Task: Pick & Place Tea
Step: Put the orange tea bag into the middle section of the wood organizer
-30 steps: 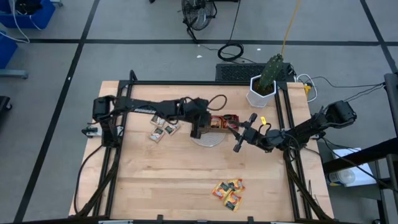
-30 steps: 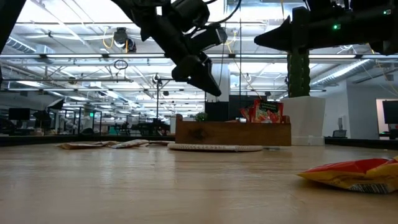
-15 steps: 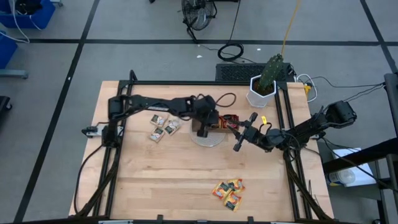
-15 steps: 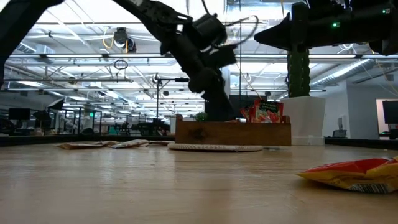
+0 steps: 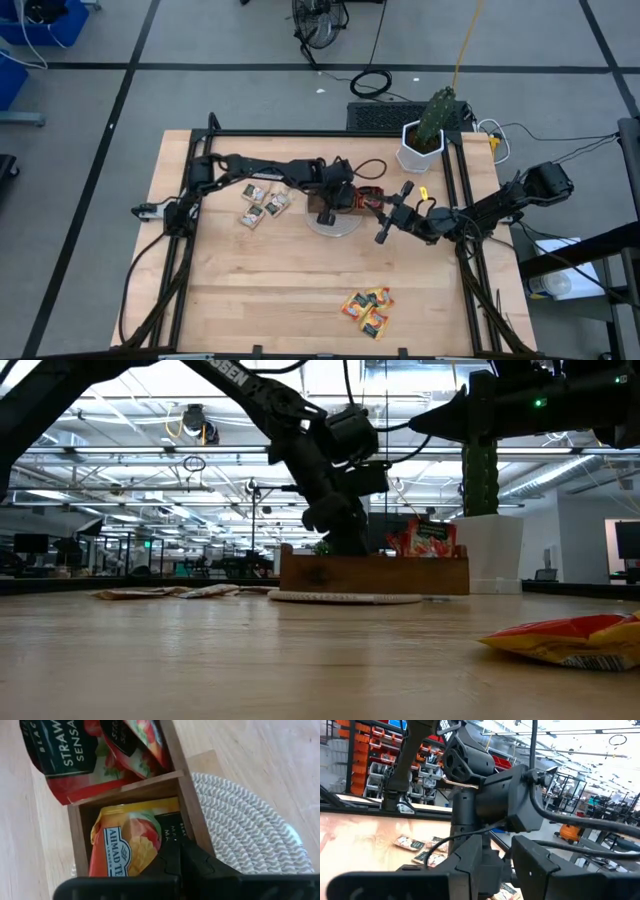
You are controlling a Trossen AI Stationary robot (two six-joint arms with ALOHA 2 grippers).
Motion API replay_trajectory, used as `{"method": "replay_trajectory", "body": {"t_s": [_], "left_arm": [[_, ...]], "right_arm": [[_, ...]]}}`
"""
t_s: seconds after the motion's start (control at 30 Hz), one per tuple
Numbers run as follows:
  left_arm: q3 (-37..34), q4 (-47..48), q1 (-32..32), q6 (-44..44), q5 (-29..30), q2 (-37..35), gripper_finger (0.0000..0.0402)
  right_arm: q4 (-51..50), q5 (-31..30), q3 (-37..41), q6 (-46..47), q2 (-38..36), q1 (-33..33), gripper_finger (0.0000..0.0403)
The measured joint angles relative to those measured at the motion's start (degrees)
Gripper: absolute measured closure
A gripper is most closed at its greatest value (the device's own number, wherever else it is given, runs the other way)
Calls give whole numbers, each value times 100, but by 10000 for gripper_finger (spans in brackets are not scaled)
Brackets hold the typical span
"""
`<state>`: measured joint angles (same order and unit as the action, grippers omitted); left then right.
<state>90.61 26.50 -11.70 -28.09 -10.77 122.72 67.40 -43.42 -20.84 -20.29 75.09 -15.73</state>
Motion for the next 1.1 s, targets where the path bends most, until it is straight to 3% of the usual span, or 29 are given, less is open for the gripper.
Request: {"method": "replay_trajectory", "body": {"t_s": [0.37, 0.83, 1.1], "left_arm": [[-2, 77, -55, 322, 131, 105, 401], [-7, -305, 211, 602, 2160, 224, 401], [-15, -297, 361, 621, 2735, 186, 400]], "right_arm": [[2, 2, 0, -9, 0, 0, 309], [-41, 0, 0, -32, 0, 0, 309], [-41, 0, 0, -34, 0, 0, 309]]}}
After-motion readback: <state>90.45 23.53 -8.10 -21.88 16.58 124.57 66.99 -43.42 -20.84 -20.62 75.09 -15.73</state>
